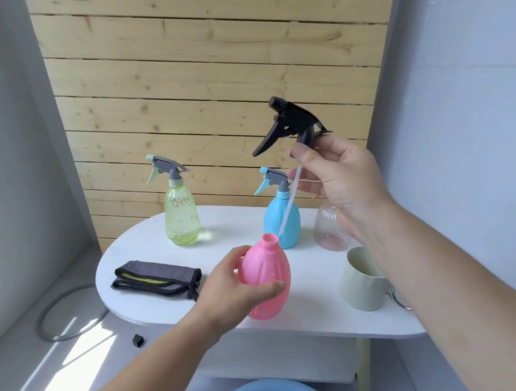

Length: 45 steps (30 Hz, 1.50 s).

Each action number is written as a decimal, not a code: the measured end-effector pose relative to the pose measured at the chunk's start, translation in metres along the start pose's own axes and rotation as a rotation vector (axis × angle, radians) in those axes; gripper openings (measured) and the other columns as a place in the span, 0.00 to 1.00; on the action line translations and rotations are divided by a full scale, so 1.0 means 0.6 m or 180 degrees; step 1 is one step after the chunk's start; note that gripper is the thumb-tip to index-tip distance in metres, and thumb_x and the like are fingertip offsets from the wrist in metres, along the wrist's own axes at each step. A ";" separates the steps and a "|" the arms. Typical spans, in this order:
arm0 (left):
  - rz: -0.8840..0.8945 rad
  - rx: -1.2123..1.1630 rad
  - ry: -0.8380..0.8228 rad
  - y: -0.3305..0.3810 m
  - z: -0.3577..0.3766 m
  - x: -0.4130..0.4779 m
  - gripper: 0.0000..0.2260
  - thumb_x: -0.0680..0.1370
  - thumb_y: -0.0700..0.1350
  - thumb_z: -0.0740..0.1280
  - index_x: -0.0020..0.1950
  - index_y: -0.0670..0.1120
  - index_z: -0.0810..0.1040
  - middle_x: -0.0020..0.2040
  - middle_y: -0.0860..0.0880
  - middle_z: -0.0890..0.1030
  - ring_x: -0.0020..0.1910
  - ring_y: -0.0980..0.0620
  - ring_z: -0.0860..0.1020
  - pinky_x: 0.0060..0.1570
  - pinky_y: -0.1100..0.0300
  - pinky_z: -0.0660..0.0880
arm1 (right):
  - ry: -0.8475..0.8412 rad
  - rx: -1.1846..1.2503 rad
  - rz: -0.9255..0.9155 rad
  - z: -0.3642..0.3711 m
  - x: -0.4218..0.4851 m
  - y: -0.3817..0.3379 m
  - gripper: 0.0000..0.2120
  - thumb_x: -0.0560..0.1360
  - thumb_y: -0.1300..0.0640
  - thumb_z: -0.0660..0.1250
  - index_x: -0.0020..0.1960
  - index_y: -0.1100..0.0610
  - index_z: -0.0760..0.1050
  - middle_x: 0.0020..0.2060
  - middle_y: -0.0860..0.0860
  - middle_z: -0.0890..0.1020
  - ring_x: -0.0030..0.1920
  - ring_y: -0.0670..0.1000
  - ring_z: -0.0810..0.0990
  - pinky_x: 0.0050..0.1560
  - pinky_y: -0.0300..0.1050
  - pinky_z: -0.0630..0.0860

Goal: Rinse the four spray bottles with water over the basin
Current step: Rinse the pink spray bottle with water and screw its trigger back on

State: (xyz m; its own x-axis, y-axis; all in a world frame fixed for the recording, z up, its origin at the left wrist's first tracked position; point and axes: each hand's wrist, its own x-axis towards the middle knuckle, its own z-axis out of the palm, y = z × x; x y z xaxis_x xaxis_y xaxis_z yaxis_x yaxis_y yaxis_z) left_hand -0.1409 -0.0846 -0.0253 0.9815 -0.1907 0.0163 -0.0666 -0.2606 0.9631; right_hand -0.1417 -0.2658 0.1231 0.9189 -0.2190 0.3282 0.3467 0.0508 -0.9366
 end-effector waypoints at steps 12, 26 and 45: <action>0.0053 0.0093 0.0081 -0.017 0.014 0.026 0.34 0.63 0.54 0.83 0.66 0.60 0.75 0.57 0.54 0.83 0.51 0.55 0.84 0.45 0.63 0.81 | -0.0002 -0.0209 -0.0082 0.027 0.007 0.064 0.04 0.73 0.59 0.75 0.46 0.55 0.82 0.44 0.59 0.86 0.40 0.54 0.85 0.45 0.51 0.83; 0.0041 0.0008 0.0231 -0.035 0.038 0.045 0.33 0.62 0.57 0.82 0.66 0.58 0.77 0.55 0.54 0.84 0.51 0.53 0.84 0.48 0.59 0.81 | -0.0156 -0.0403 0.0466 0.011 -0.034 0.178 0.09 0.70 0.64 0.77 0.48 0.55 0.83 0.41 0.49 0.88 0.43 0.46 0.86 0.48 0.39 0.80; 0.0218 -0.0026 0.0216 -0.043 0.043 0.052 0.33 0.68 0.54 0.83 0.70 0.58 0.74 0.58 0.57 0.82 0.55 0.56 0.82 0.53 0.59 0.81 | -0.0406 -0.0581 0.0120 -0.006 -0.030 0.221 0.06 0.74 0.63 0.74 0.50 0.58 0.82 0.44 0.51 0.87 0.48 0.50 0.86 0.54 0.44 0.80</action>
State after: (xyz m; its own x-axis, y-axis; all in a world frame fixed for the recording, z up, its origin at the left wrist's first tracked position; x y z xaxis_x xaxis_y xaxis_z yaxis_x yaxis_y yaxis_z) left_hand -0.1132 -0.1079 -0.0566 0.9846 -0.1431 0.1001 -0.1329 -0.2415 0.9613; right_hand -0.1128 -0.2588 -0.0073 0.9510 -0.0947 0.2945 0.2824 -0.1231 -0.9514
